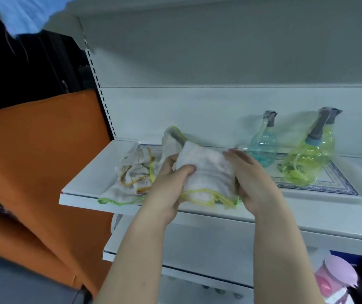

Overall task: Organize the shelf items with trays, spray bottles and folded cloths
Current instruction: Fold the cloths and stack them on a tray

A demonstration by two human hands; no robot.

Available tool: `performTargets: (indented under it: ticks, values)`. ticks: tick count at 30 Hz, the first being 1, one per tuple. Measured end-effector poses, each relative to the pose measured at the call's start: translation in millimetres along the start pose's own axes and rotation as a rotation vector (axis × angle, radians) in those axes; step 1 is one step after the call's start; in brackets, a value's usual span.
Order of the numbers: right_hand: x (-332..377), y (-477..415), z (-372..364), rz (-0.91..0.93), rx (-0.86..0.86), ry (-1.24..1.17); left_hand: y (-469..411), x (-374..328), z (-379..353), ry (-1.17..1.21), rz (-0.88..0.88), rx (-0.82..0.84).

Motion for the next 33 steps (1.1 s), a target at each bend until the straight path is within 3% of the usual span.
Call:
performTargets:
  ticks: [4,10,15,19,24,30,33]
  values:
    - [0.7,0.5,-3.6,0.090,0.100,0.265,-11.1,0.7,4.9,-0.074,-0.021,-0.097]
    - [16.3,-19.6,12.3,0.335,-0.168,0.498,-16.6,-13.4,-7.2,-0.393,-0.185,-0.098]
    - [11.9,-17.8,10.0,0.345,-0.187,0.766,-22.7,-18.4,7.3,-0.801,-0.233,-0.304]
    - [18.5,-20.9,-5.3,0.371,-0.164,0.779,-23.0,-31.2,25.3,-0.751,-0.327,-0.377]
    - [16.8,-26.9,-57.4,0.330,-0.013,0.712,-31.1,-47.0,70.1,-0.780,-0.384,-0.499]
    - [-4.9,-37.2,-135.5,0.324,0.122,0.873,-71.4,-33.5,131.9,-1.120,-0.144,-0.428]
    - [-29.0,-46.9,-152.8,0.209,0.121,1.110,-80.9,-30.2,146.1,-1.132,-0.192,-0.356]
Point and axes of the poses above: each hand's wrist, its own y-axis away from the middle knuckle, its own z-axis out of the back of the hand, x = y × z, the point moved 7 cm from there along -y, towards the middle knuckle, and after that the axes turned 11 degrees about z, right-handed, at the moved point
